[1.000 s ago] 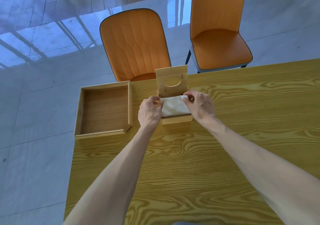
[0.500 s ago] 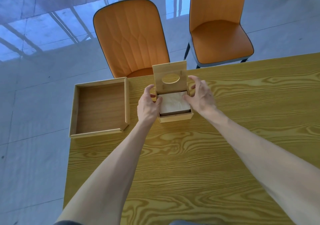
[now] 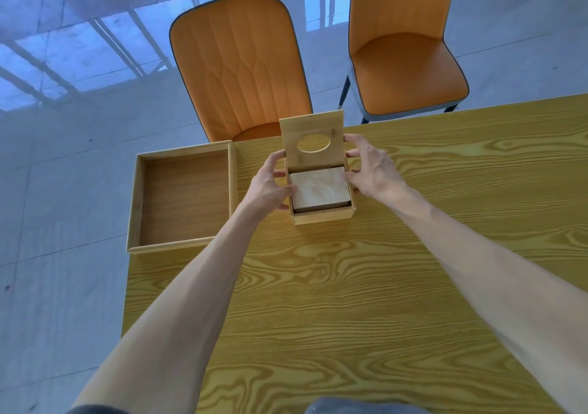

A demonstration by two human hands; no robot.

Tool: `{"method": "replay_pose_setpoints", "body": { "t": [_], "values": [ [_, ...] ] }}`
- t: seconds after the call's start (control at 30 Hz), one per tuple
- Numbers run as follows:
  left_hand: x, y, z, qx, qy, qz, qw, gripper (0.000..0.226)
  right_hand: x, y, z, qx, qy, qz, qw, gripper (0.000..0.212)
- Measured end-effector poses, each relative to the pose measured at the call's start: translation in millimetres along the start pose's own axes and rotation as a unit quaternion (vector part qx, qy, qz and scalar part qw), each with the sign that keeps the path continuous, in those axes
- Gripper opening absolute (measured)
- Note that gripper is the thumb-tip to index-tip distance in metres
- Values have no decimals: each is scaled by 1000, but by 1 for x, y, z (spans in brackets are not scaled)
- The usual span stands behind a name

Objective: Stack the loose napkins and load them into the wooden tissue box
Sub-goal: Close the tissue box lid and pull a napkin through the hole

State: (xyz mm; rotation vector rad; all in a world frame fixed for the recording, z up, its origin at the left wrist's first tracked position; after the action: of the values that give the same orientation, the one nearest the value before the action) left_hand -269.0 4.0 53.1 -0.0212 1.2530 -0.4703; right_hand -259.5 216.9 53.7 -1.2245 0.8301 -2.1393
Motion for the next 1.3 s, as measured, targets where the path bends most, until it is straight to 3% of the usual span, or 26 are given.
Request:
{"method": "replay_pose_setpoints", "body": {
  "t": [0.17,0.3,0.43,0.6,0.77,1.3],
  "values": [
    [3,0,5,-19,23,2,1000,61,-4,3,5,-28,-15,-13,999,62],
    [4,2,10,-51,31,10,998,43,-10,6,11,-53,-53,-35,997,37],
    [5,3,15,-69,17,58,996,26,-13,1,17,-31,-55,-84,994,22],
    [1,-4,20,-89,-57,118,987,33,-10,-7,20,43,78,-222,971,28],
    [-9,-4,27,-42,-86,104,990,50,-3,-11,27,120,159,-275,940,44],
    [9,9,48,-65,-62,113,990,49,-17,0,45,109,164,-277,941,53]
  ]
}}
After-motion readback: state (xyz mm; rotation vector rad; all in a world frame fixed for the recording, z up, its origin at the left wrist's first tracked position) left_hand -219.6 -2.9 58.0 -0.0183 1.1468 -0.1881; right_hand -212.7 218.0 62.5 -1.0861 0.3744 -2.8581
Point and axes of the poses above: each hand's wrist, its own z-axis away from the middle knuckle, its own y-axis out of the palm, x = y × z, the point moved 2 cm from there along -z, towards the middle knuckle, and after that the axes turned 15 degrees about y, right-handed, at the moved point
